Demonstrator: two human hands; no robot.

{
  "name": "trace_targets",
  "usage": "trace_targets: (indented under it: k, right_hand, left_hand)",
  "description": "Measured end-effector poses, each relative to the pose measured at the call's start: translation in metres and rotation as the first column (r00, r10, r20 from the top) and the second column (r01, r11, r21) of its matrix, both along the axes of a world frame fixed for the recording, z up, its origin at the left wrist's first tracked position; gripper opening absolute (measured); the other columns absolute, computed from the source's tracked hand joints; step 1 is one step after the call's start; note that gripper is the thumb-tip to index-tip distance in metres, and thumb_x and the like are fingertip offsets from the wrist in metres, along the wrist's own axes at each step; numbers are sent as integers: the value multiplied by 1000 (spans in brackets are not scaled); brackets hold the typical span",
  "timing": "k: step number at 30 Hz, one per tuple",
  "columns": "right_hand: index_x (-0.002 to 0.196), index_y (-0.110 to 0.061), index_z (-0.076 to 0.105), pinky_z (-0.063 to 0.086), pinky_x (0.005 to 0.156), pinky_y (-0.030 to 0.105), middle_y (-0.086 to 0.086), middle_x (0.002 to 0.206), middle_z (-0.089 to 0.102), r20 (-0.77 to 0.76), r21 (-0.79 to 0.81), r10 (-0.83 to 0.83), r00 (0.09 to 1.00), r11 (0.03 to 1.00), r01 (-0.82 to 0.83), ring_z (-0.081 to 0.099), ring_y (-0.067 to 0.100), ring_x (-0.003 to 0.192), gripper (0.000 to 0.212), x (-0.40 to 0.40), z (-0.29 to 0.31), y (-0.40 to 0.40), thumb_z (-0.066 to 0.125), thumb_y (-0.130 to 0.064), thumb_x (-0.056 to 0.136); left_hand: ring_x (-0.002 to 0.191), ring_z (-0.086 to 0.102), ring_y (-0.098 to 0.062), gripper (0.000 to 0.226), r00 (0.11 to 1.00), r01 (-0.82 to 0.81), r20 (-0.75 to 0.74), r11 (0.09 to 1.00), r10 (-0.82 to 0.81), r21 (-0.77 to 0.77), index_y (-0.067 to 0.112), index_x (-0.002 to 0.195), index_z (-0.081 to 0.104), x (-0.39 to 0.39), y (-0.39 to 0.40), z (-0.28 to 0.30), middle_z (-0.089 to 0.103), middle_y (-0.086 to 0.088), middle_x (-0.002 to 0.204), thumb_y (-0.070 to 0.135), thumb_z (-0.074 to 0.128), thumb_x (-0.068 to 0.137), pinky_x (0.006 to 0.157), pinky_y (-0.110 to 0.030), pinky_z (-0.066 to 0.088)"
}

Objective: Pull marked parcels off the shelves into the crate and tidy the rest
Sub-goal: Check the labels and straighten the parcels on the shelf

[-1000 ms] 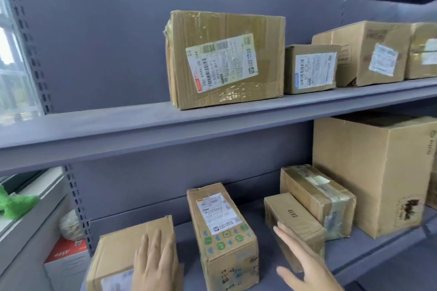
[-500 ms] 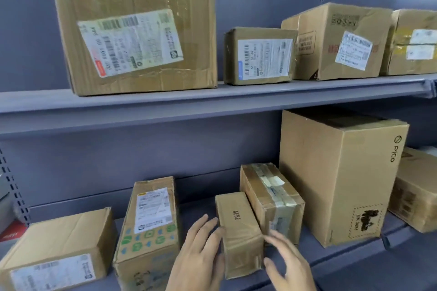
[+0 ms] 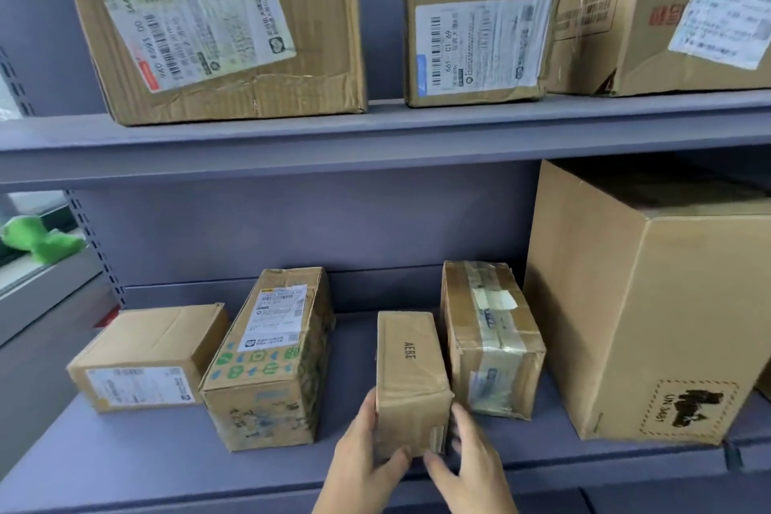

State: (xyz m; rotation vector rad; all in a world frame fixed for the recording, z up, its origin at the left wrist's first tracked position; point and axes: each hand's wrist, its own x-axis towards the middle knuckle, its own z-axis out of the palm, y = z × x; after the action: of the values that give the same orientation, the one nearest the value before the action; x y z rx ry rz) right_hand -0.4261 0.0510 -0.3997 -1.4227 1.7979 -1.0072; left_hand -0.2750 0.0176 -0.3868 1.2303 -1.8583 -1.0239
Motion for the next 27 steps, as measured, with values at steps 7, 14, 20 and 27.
trace_targets:
  k: [7,14,20,27]
  right_hand:
    - [108,-40,45,43,99,23,-5,122,56,314,-299,22,949,951,77,54,3,111,58,27,36,20,73,-32,58]
    - [129,-56,24,33,104,20,-35,134,30,70,-522,116,991,851,-63,33,-2,130,80,31,47,25,67,-48,62]
    - [115,-47,48,48,85,17,-23,115,55,304,-490,25,952,862,133,54,-5,107,67,35,66,22,70,-53,52]
    - [97,-26,62,51,66,22,-13,87,71,446,-402,-21,895,889,221,66,3,79,45,48,77,15,70,-52,61]
  left_hand:
    - [106,56,8,71,963,-22,-269,998,4,-66,43,123,43,24,12,43,63,19,116,35,67,57,79,-12,47]
    - [96,63,1,67,891,14,-452,999,-31,-42,35,117,52,39,18,68,68,19,107,49,70,53,74,-16,49]
    - [104,57,-4,63,930,106,-335,983,-151,-149,43,122,53,55,19,76,61,17,116,53,66,62,83,-19,47]
    - [115,49,1,72,944,173,-267,981,-192,-93,49,132,38,63,17,68,43,26,120,47,67,66,94,-30,48]
